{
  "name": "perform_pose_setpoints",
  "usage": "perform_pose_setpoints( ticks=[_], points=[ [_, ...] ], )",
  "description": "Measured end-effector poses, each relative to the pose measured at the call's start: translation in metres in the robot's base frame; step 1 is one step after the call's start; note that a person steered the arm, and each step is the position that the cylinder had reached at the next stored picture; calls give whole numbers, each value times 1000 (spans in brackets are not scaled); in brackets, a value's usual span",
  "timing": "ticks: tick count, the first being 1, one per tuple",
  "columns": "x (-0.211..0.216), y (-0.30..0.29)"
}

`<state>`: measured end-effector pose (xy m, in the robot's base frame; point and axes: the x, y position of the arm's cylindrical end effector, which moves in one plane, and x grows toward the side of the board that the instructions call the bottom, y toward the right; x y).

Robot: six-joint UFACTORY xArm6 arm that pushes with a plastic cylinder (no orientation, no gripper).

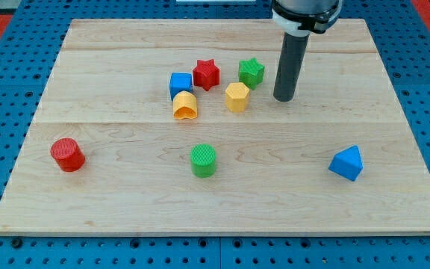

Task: Move the yellow hexagon to the bottom of the red star

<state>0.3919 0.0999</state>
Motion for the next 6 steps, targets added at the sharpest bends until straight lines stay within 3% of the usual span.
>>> perform_pose_setpoints(
  ticks=[2,3,4,5,6],
  points=[
    [0,-48],
    [9,-42],
    [27,71],
    [73,165],
    [132,202]
  ],
)
